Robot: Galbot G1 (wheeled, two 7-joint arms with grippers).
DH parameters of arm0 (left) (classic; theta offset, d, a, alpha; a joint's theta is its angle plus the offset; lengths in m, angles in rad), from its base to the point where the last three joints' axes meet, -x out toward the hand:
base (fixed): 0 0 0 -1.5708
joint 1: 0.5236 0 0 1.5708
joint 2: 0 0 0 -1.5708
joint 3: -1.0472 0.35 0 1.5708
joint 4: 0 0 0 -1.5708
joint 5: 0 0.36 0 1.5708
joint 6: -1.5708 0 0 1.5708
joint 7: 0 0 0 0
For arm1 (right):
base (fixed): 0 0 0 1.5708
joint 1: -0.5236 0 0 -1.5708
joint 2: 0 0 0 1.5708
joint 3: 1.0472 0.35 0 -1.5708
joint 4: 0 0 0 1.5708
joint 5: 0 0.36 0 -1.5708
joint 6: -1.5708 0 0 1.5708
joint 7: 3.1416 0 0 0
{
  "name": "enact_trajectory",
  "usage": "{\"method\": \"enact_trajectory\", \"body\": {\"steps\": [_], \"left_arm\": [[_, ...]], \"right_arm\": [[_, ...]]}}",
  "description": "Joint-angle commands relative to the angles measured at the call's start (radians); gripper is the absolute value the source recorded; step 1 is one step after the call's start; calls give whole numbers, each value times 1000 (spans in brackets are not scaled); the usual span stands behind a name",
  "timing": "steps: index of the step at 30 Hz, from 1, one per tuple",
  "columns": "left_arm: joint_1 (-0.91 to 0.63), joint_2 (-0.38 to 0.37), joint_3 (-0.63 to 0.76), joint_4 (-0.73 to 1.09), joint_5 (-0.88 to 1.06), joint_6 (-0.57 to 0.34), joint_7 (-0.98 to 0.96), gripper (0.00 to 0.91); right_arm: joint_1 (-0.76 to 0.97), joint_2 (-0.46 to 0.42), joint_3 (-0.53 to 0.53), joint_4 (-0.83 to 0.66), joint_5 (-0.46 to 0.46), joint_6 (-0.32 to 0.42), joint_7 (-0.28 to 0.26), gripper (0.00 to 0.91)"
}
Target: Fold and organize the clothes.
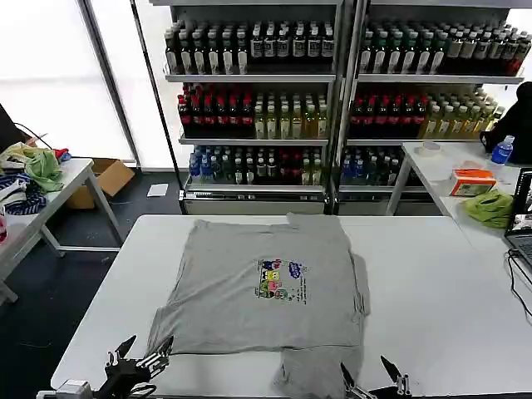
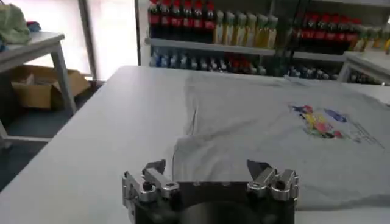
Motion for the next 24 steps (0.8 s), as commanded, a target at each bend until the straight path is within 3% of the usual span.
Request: {"method": "enact_trajectory", "body": {"steps": [1, 9, 19, 21, 22, 23, 24], "left_arm": [[-78, 30, 19, 79, -44, 32, -4, 907], [-114, 26, 28, 124, -52, 28, -7, 907], [-65, 17, 26, 163, -72, 30, -7, 907], [-55, 10, 33, 166, -81, 30, -3, 736], [-53, 9, 36, 167, -82, 30, -2, 464], [-52, 8, 40, 167, -83, 30, 0, 202], [-51, 5, 46, 164, -83, 30, 2, 111]], "right_arm": [[21, 14, -70, -11, 39, -69, 54, 907], [82, 32, -144, -32, 38, -108, 84, 907], [118, 36, -163, -44, 42, -120, 93, 907], [120, 36, -166, -48, 45, -121, 95, 907], [123, 37, -168, -50, 44, -122, 96, 877], [124, 38, -169, -51, 45, -123, 95, 584], [125, 40, -169, -52, 44, -125, 93, 484]]}}
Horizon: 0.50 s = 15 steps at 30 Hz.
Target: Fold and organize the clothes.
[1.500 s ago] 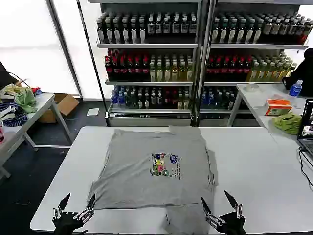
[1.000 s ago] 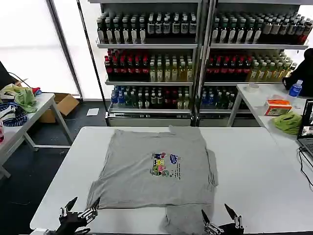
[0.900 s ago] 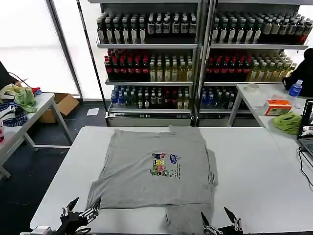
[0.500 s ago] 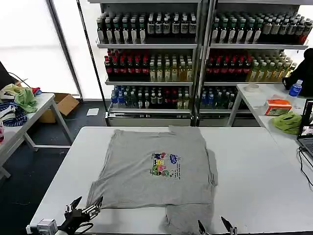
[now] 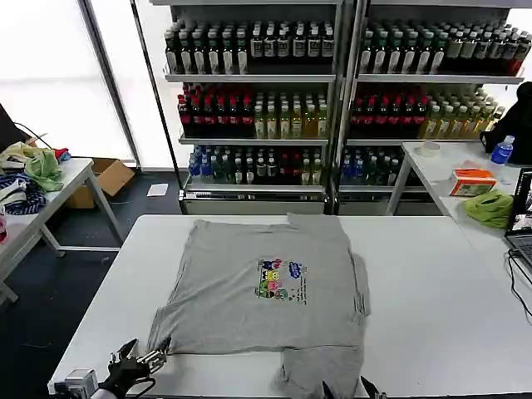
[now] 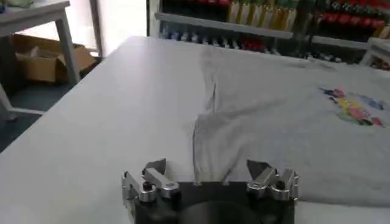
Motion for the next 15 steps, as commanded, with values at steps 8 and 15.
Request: {"method": "enact_trajectory", "body": {"steps": [8, 15], "left_arm": [[39, -15, 38, 6, -15, 9, 10, 0], [42, -23, 56, 5, -8, -1, 11, 0]], "right_arm": [[12, 3, -19, -20, 9, -4, 9, 0], [14, 6, -19, -28, 15, 18, -4, 0]]}}
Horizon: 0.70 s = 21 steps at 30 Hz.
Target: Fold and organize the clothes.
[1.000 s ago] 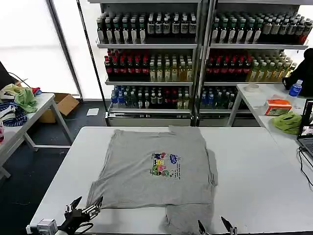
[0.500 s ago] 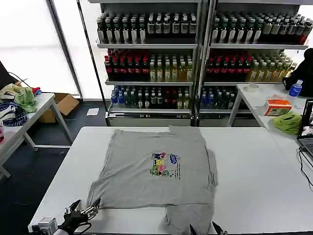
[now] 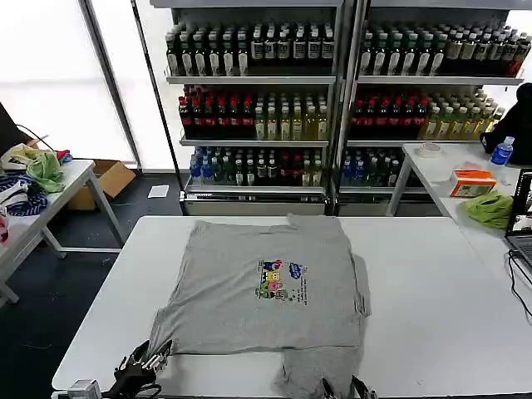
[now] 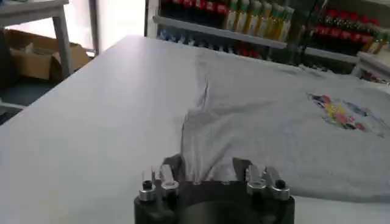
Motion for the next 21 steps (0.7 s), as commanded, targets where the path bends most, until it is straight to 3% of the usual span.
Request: {"method": "enact_trajectory", "body": {"steps": [1, 17, 21], "left_arm": [[10, -9, 24, 5, 1, -3, 0, 0], [-33, 2, 20, -26, -4, -73, -5, 0], [-36, 1, 23, -36, -8, -76, -2, 0]], "right_arm": [[4, 2, -8, -7, 8, 9, -6, 0], [7, 1, -5, -14, 65, 158, -79, 0], [0, 5, -3, -22, 93, 228, -120, 0]]}}
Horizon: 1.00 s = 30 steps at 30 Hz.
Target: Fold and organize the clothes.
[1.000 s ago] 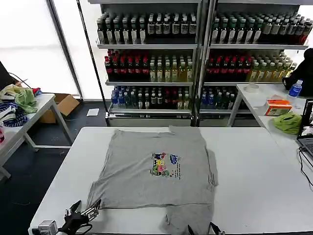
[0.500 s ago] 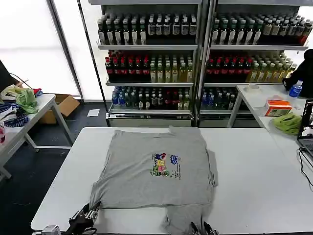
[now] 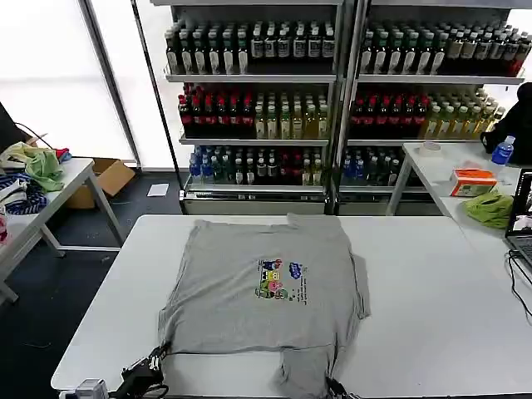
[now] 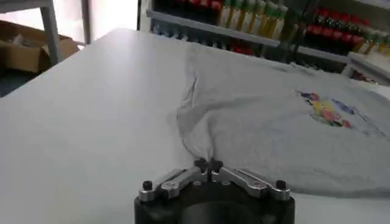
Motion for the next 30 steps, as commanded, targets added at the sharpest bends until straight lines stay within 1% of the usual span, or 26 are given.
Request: {"method": "enact_trajectory", "body": {"steps": [1, 2, 3, 5, 7, 11, 23, 30], "left_arm": [[-11, 2, -1, -26, -6, -26, 3, 0], [-10, 2, -2, -33, -7, -27, 3, 0], [-10, 2, -3, -38, -9, -28, 4, 0], [-11, 2, -8, -51, -15, -28, 4, 0], [-18, 3, -12, -56, -15, -27, 3, 0], [-53, 13, -23, -59, -36, -22, 4, 0], [-148, 29, -3, -30, -67, -11, 4, 0], [-205, 42, 14, -7, -95, -6, -9, 0]], "right_arm": [[-2, 2, 4, -2, 36, 108, -55, 0], [-3, 3, 8, -6, 39, 153, -65, 0], [-3, 4, 10, -8, 38, 158, -68, 0], [3, 7, 21, -16, 45, 201, -77, 0], [6, 9, 27, -15, 50, 208, -78, 0], [24, 18, 38, -12, 63, 251, -90, 0], [148, 63, 64, -73, 68, 279, -78, 0], [218, 75, 72, -100, 69, 270, -73, 0]]}}
